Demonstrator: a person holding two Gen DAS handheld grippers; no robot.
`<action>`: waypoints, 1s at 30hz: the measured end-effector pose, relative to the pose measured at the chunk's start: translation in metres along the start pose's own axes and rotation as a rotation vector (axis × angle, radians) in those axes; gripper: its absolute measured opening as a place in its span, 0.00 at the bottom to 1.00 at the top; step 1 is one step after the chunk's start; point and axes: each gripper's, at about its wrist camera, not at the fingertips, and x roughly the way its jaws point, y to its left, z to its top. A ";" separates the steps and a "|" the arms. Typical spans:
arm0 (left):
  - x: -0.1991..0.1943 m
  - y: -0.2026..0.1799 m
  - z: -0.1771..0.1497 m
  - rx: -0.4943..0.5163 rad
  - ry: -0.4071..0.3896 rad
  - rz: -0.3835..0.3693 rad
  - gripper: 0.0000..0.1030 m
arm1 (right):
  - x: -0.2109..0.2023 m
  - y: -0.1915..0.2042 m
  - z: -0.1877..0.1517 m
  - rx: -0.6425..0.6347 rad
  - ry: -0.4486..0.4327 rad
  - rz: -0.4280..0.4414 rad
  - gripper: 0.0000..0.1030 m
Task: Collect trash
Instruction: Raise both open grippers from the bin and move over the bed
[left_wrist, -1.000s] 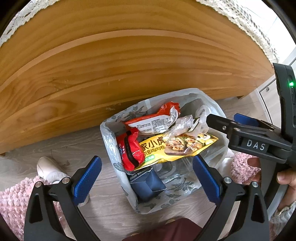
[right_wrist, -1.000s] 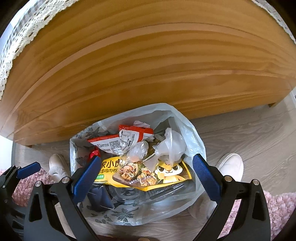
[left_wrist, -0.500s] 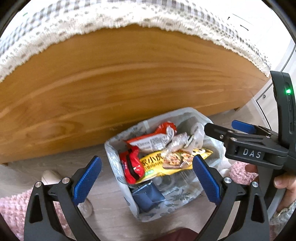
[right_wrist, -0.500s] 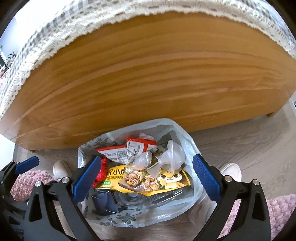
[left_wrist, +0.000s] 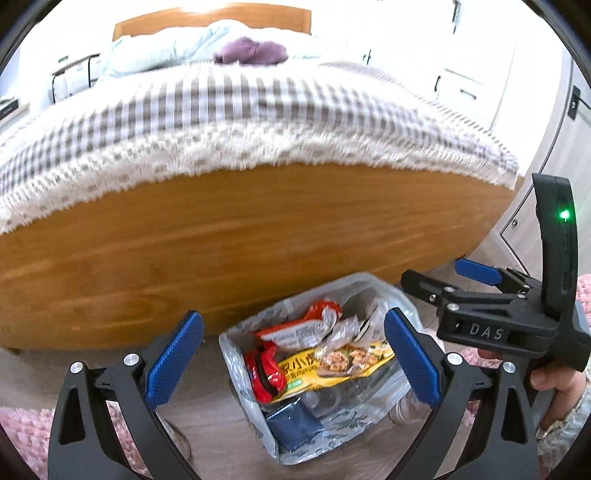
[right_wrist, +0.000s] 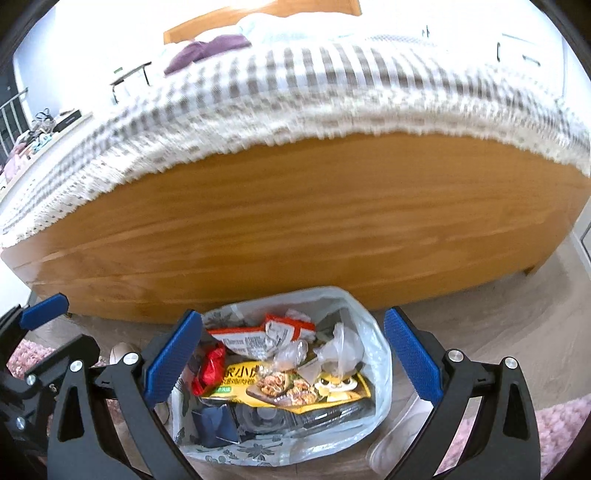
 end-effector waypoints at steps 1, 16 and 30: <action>-0.005 -0.001 0.002 0.004 -0.017 0.000 0.93 | -0.003 0.002 0.001 -0.008 -0.013 -0.001 0.92; -0.056 0.001 0.034 -0.005 -0.202 -0.021 0.93 | -0.056 0.020 0.020 -0.181 -0.304 -0.050 0.92; -0.075 0.000 0.085 0.018 -0.347 -0.006 0.93 | -0.084 0.004 0.080 -0.220 -0.488 -0.105 0.92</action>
